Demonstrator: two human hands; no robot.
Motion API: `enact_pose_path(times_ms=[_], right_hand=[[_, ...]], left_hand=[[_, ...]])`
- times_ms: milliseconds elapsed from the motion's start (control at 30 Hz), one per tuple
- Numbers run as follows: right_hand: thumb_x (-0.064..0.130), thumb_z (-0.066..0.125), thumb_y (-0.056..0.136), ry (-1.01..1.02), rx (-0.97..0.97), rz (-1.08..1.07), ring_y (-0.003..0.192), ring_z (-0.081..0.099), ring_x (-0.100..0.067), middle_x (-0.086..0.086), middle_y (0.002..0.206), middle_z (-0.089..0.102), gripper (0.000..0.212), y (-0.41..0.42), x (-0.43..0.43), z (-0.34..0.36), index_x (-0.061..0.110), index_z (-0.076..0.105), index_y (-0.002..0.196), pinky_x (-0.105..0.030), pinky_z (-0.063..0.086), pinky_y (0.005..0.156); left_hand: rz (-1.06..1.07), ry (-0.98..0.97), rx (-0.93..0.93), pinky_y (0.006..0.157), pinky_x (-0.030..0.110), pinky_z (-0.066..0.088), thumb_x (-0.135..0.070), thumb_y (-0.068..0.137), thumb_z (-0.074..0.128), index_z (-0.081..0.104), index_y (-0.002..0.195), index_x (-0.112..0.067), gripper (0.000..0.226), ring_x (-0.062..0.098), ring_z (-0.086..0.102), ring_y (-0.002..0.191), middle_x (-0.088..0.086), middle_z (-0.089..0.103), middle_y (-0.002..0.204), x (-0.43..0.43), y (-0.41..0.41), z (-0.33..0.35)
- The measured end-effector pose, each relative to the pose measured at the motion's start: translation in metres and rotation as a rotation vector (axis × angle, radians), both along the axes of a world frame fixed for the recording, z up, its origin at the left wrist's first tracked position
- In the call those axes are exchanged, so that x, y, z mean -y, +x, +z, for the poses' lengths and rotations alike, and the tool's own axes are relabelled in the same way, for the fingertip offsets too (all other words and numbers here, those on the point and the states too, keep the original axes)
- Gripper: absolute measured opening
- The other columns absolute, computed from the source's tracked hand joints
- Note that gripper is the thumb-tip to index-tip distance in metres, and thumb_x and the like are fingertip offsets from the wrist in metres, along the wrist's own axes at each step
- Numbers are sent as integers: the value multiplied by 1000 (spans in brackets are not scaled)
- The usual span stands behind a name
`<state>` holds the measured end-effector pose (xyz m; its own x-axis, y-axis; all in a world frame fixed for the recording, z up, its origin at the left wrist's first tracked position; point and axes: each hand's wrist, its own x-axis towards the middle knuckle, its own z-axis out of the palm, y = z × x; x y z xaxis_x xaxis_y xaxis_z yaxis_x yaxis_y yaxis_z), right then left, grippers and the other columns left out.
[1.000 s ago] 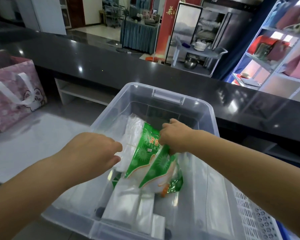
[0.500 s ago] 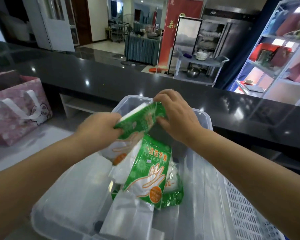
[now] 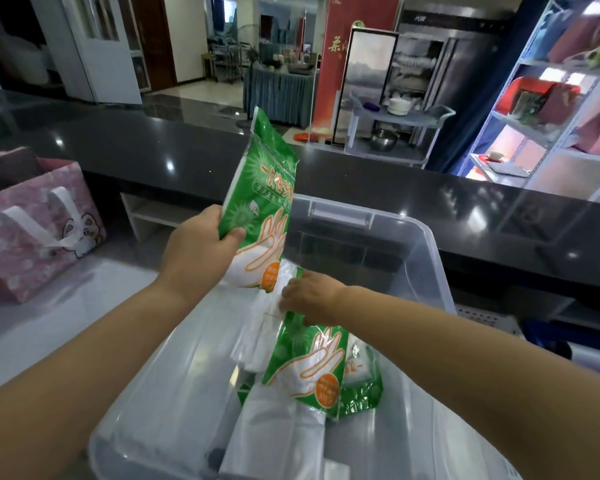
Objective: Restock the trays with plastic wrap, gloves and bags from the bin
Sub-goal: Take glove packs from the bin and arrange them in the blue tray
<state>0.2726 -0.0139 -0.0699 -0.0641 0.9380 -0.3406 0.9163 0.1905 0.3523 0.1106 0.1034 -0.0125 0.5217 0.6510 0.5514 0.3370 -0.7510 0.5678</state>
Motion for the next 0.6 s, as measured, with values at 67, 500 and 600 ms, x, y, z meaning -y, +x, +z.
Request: enact_pose_path(times_ms=[67, 500, 600], right_hand=[[20, 59, 87, 9, 49, 1, 116, 47, -26, -6, 124, 55, 42, -1, 2, -7, 19, 48, 128, -38, 38, 94], [13, 48, 89, -14, 38, -131, 80, 56, -30, -12, 86, 61, 5, -2, 47, 40, 15, 50, 94, -38, 50, 69], [12, 50, 90, 234, -36, -104, 80, 58, -27, -9, 83, 66, 19, -6, 71, 63, 15, 55, 108, -33, 46, 71]], left_hand=[[-4, -20, 13, 58, 29, 29, -23, 84, 60, 57, 86, -11, 13, 21, 46, 67, -2, 54, 72, -1, 0, -1], [-35, -9, -32, 55, 30, 30, -25, 86, 59, 52, 83, -11, 15, 24, 47, 63, 0, 53, 70, -2, -3, -1], [-43, 14, -44, 58, 31, 32, -25, 85, 59, 51, 82, -13, 15, 25, 45, 63, 0, 51, 68, 1, -5, 0]])
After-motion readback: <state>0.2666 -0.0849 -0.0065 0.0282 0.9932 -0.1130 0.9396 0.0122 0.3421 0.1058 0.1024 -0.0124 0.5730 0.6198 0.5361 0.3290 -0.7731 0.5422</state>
